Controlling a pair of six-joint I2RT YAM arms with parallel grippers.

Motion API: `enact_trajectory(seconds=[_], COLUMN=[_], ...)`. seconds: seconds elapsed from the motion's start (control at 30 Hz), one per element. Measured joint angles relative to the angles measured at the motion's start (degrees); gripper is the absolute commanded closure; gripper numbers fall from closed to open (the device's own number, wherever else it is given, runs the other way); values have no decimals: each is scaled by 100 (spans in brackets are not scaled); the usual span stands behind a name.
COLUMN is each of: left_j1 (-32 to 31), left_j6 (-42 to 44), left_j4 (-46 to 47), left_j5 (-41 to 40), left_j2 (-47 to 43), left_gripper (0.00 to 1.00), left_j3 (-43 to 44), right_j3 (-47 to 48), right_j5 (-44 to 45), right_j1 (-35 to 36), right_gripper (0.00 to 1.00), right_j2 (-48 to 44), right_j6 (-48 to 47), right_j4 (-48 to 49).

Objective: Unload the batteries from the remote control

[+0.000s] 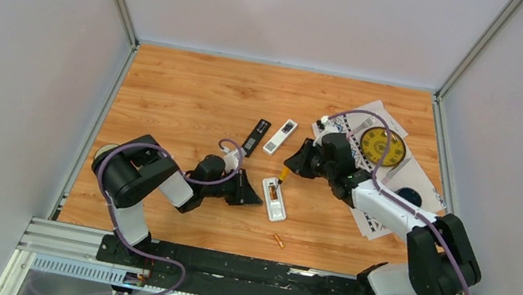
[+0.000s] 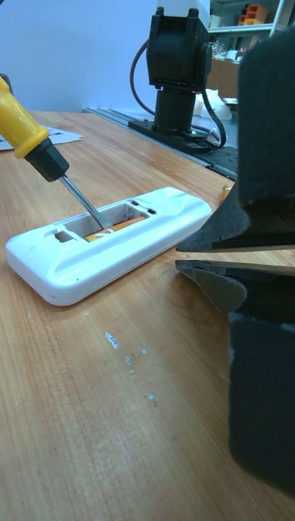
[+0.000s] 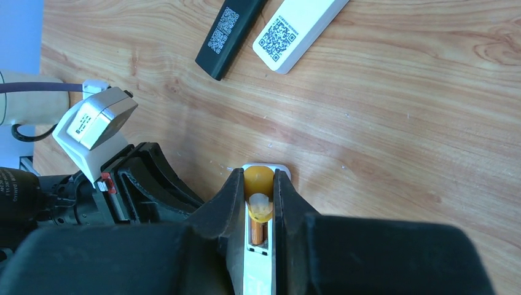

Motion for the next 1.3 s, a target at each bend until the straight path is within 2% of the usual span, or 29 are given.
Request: enact_trajectory(seconds=[0.6, 0.77, 0.93, 1.3], left_j1=[-7, -7, -7, -7], left_j6=[-315, -354, -354, -313], left_j4=[173, 190, 188, 7], left_j5=[-26, -22, -28, -260], left_j2=[356, 372, 372, 420], left_gripper=[90, 90, 90, 90], left_j3=[221, 221, 223, 468], right_j3=[-861, -922, -916, -590], right_j5=[-664, -728, -662, -133], right_j1=[-387, -452, -448, -173], right_gripper=[100, 100, 100, 100], right_j2=[144, 216, 63, -756], right_j6=[1043, 1182, 1084, 212], right_j4=[1558, 1722, 1488, -101])
